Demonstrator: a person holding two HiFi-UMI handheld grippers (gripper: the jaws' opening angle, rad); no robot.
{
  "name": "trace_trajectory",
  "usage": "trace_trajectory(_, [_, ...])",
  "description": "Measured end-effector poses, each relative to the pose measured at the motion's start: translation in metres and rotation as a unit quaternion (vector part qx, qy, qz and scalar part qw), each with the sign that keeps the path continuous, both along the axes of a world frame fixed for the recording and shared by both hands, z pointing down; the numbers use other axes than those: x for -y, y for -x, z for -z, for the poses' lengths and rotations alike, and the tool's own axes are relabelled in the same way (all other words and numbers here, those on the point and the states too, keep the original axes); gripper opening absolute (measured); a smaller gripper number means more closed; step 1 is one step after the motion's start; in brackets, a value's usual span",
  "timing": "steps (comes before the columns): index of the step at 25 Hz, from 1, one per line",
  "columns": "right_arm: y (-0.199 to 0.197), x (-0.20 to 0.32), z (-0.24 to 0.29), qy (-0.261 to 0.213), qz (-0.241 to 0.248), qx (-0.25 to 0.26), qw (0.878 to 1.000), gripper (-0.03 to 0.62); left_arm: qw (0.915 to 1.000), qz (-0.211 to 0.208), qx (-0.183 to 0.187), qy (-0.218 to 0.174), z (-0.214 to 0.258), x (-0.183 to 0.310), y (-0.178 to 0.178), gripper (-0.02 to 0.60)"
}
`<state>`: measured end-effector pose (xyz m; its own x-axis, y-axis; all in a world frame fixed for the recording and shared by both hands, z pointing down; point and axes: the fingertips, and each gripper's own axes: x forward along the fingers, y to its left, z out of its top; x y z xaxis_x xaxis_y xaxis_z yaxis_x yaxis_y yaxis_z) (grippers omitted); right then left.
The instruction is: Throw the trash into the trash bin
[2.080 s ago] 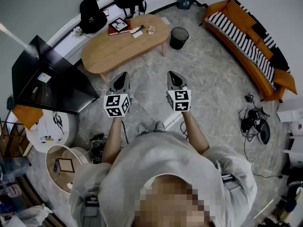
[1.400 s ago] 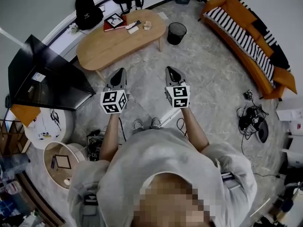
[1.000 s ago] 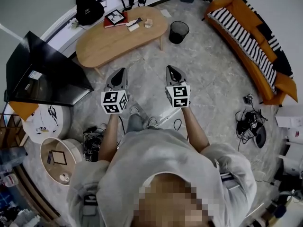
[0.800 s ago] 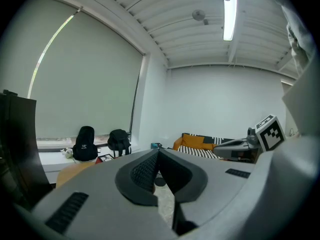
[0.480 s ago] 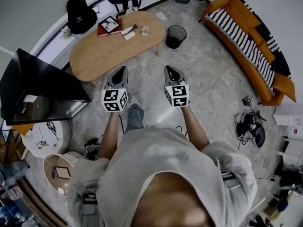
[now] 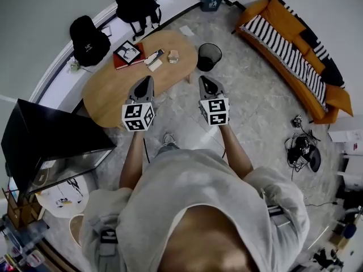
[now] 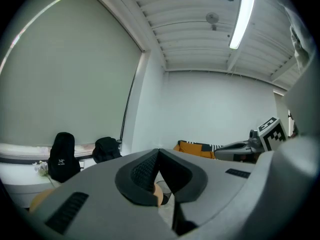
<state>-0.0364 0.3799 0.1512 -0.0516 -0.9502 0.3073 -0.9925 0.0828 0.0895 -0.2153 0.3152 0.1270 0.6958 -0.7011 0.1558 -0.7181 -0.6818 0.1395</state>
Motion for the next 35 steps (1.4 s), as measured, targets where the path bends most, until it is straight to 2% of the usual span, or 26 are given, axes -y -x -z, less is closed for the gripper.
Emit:
trace_trajectory(8, [0.005, 0.067, -0.005, 0.009, -0.03, -0.001, 1.0, 0.031, 0.9996, -0.029, 0.0, 0.005, -0.001, 0.085, 0.001, 0.018])
trace_trajectory(16, [-0.014, 0.081, -0.035, 0.052, -0.047, -0.007, 0.998, 0.031, 0.9981, -0.048, 0.003, 0.039, -0.031, 0.112, -0.015, 0.018])
trace_trajectory(20, [-0.024, 0.098, -0.054, 0.065, -0.047, 0.001, 0.997, 0.031, 0.9976, -0.045, 0.01, 0.051, -0.048, 0.125, -0.022, 0.018])
trace_trajectory(26, [-0.041, 0.154, -0.075, 0.073, -0.018, 0.015, 0.997, 0.031, 0.9977, -0.018, 0.027, 0.059, -0.061, 0.171, -0.036, 0.018])
trace_trajectory(29, [-0.058, 0.189, -0.082, 0.077, 0.001, 0.025, 0.997, 0.031, 0.9972, 0.002, 0.03, 0.069, -0.066, 0.202, -0.055, 0.018])
trace_trajectory(35, [-0.115, 0.258, -0.082, 0.084, 0.033, 0.039, 0.995, 0.031, 0.9957, 0.024, 0.045, 0.078, -0.067, 0.26, -0.118, 0.018])
